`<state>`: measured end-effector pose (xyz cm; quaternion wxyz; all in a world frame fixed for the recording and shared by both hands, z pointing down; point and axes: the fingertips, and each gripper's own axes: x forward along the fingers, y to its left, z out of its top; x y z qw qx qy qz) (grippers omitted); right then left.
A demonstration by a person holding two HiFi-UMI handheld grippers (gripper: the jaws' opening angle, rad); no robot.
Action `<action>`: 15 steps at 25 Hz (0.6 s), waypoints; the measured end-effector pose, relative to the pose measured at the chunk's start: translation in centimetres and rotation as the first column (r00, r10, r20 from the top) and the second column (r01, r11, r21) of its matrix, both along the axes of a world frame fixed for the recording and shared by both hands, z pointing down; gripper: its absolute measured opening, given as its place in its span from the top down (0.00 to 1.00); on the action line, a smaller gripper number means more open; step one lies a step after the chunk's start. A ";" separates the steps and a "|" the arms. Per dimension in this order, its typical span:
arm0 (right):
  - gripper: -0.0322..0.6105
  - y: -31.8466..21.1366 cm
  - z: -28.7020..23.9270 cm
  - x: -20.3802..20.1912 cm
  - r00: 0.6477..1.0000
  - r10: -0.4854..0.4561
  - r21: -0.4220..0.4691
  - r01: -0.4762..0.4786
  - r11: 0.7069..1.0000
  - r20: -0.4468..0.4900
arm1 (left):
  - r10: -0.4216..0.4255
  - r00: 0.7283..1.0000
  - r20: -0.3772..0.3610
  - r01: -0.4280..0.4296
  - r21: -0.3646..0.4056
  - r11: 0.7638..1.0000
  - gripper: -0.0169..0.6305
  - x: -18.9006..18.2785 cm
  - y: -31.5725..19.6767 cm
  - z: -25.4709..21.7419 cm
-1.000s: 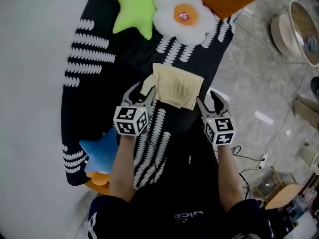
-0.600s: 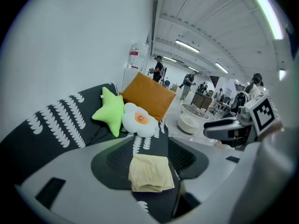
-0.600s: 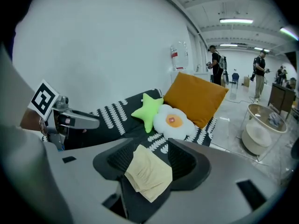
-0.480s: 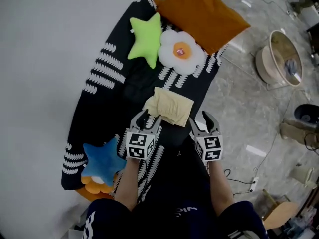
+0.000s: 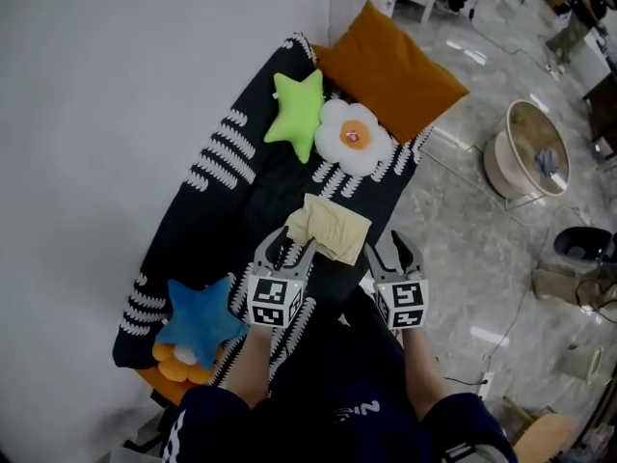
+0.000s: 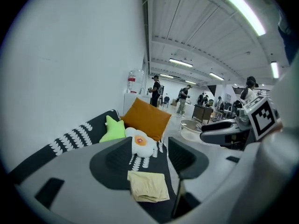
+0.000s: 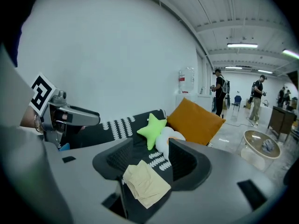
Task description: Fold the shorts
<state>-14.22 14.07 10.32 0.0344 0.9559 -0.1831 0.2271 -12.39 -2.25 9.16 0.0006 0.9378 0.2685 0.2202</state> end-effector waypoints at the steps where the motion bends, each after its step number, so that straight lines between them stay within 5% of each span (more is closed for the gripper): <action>1: 0.57 -0.1 -0.9 -0.3 1.000 -0.007 -0.005 0.007 1.000 -0.017 | -0.014 1.000 -0.018 0.014 -0.002 1.000 0.63 -0.4 -0.1 -0.7; 15: 0.52 -1.0 -14.0 -3.4 0.964 -0.096 0.049 0.111 0.993 -0.247 | -0.135 0.969 -0.206 0.114 -0.109 0.987 0.62 -5.6 -0.9 -12.4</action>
